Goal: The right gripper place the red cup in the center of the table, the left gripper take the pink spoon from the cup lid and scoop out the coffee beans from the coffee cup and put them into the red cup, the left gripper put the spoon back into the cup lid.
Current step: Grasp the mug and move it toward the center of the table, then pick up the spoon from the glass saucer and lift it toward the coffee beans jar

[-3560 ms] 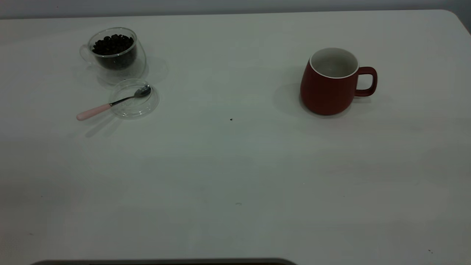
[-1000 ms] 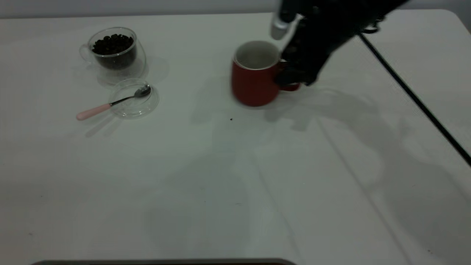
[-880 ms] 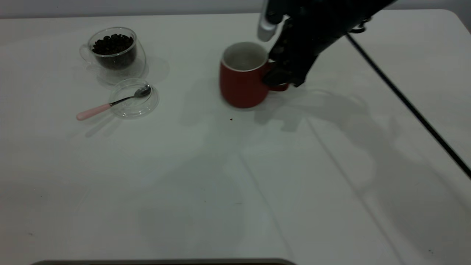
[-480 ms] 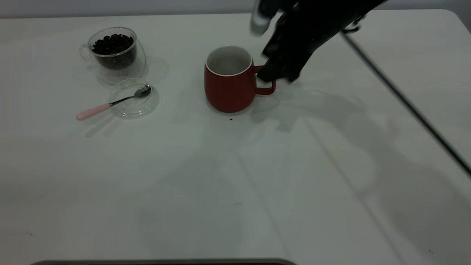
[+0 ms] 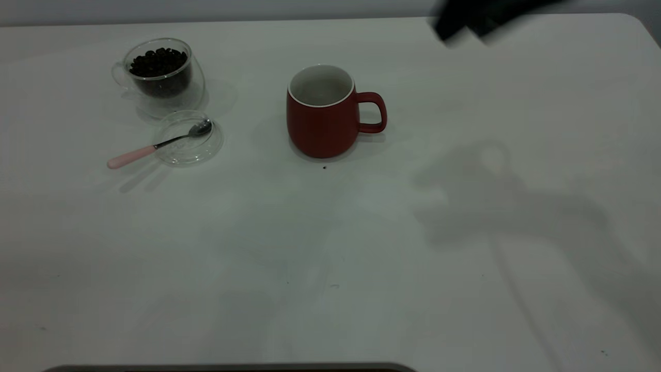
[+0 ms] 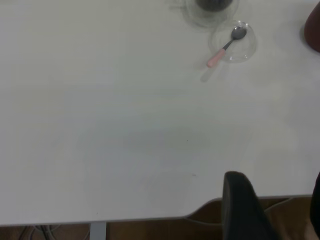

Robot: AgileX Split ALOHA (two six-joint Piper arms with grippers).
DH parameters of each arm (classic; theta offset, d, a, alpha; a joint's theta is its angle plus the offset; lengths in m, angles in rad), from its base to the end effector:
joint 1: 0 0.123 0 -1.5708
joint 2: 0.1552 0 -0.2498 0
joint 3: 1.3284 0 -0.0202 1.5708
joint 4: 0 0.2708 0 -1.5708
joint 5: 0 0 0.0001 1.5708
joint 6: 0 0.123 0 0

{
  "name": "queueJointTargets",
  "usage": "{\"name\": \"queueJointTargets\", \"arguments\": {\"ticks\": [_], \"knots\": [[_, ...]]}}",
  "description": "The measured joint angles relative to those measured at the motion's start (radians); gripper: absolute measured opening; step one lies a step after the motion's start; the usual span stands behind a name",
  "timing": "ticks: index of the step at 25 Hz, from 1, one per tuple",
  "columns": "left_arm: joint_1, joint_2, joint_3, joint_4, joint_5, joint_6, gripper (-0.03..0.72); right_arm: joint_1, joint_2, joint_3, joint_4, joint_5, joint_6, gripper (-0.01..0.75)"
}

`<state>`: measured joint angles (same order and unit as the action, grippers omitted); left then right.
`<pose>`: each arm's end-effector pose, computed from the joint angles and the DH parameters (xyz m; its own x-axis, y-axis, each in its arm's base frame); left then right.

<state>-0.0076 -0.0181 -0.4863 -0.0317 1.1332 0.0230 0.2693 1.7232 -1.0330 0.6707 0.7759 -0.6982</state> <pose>0.0713 -0.0041 0.2615 -0.5150 0.0135 -0.8571 0.0371 0.9993 -0.0066 0.3174 0.1432 0.1188 -0.8349 -0.4003 -0.3776 -0.5292 0.7723 0.3514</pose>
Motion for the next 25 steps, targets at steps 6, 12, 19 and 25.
{"name": "queueJointTargets", "arguments": {"ticks": [6,12,19,25], "knots": [[0.0,0.0,0.0,0.0,0.0,0.0,0.394,0.0,-0.289,0.221,-0.51,0.284,0.57,0.564],[0.0,0.0,0.0,0.0,0.0,0.0,0.394,-0.002,-0.608,0.475,-0.689,0.35,0.741,0.564],[0.0,0.0,0.0,0.0,0.0,0.0,0.394,-0.16,-0.984,0.536,-0.706,0.337,0.741,0.564],[0.0,0.0,0.0,0.0,0.0,0.0,0.394,-0.216,-1.321,0.562,-0.724,0.325,0.732,0.564]]}}
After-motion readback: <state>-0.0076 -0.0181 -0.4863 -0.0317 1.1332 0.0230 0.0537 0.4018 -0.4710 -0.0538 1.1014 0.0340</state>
